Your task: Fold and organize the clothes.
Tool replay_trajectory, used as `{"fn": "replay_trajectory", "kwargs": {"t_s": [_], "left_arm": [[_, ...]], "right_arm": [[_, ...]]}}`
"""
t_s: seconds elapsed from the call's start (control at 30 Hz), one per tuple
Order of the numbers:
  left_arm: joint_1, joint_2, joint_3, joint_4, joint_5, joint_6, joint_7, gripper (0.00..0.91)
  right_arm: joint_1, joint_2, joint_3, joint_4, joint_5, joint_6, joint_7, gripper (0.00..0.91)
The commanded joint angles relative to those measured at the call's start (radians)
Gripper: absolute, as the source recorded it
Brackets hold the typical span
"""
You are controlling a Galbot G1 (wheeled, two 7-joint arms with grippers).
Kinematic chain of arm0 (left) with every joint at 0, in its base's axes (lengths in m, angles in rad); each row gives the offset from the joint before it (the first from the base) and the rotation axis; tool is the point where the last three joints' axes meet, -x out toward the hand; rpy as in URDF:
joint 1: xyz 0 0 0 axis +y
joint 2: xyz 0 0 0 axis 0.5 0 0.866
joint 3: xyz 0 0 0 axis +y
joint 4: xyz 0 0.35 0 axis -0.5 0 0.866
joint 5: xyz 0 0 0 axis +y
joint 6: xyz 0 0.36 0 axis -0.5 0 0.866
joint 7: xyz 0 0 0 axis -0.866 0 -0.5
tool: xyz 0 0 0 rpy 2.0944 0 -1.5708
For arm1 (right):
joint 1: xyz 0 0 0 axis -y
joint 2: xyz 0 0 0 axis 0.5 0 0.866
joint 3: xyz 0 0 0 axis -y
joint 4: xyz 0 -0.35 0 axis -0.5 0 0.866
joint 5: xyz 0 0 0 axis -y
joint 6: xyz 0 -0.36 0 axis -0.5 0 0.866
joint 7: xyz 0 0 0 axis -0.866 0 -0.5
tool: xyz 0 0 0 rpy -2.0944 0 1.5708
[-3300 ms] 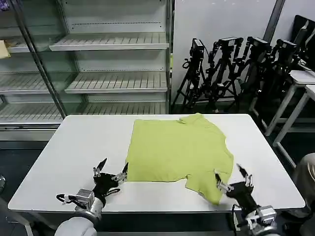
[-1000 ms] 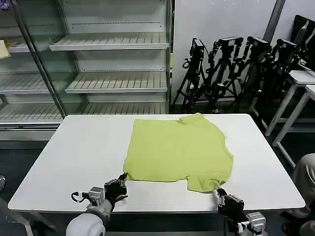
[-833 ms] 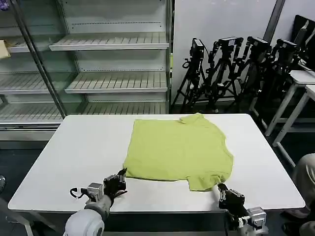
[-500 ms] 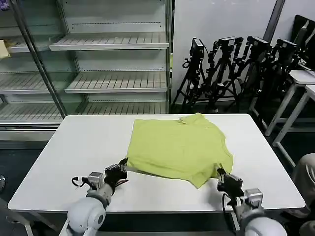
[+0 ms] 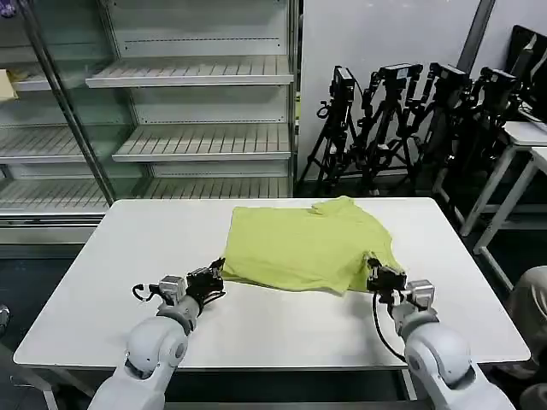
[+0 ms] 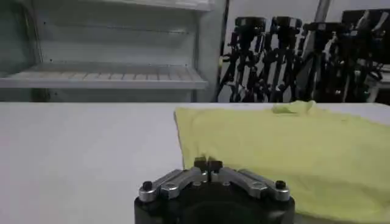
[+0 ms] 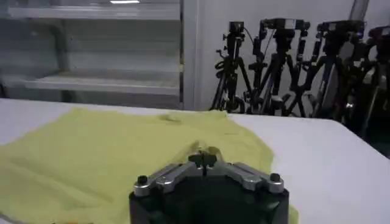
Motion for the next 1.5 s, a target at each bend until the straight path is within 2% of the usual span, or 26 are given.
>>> {"fn": "replay_trajectory", "kwargs": {"t_s": [0.03, 0.73, 1.23, 1.27, 1.3, 1.5], "left_arm": [[-0.066, 0.000, 0.019, 0.078, -0.014, -0.001, 0.004, 0.010], [-0.144, -0.008, 0.032, 0.166, -0.012, -0.002, 0.014, 0.010], [-0.129, -0.001, 0.051, 0.179, 0.009, -0.005, 0.022, 0.020], [-0.129, -0.001, 0.050, 0.181, 0.011, -0.005, 0.021, 0.484], [-0.128, -0.001, 0.049, 0.181, 0.015, -0.005, 0.020, 0.907], [-0.124, -0.003, 0.042, 0.177, 0.051, -0.014, 0.013, 0.907]], "right_arm": [[0.149, 0.004, -0.039, -0.113, 0.007, -0.010, -0.002, 0.000], [0.181, 0.017, -0.074, -0.192, -0.014, 0.011, -0.021, 0.000], [0.197, 0.030, -0.083, -0.228, -0.032, 0.023, -0.024, 0.000], [0.201, 0.029, -0.086, -0.232, -0.032, 0.023, -0.025, 0.725], [0.202, 0.029, -0.089, -0.235, -0.037, 0.019, -0.024, 0.907], [0.215, 0.038, -0.094, -0.267, -0.045, 0.015, -0.016, 0.907]]}}
